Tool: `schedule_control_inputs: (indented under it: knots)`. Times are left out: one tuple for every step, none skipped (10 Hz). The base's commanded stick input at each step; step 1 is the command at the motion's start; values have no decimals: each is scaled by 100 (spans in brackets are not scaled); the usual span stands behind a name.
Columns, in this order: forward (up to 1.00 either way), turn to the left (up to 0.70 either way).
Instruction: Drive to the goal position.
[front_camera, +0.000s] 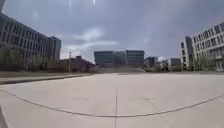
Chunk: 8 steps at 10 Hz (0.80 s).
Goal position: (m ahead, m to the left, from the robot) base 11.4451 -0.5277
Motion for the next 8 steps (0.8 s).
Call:
schedule_control_inputs:
  knots:
    - [100, 0]
    - [100, 0]
    - [100, 0]
    - [100, 0]
    - [100, 0]
    - [100, 0]
    - [100, 0]
    - [100, 0]
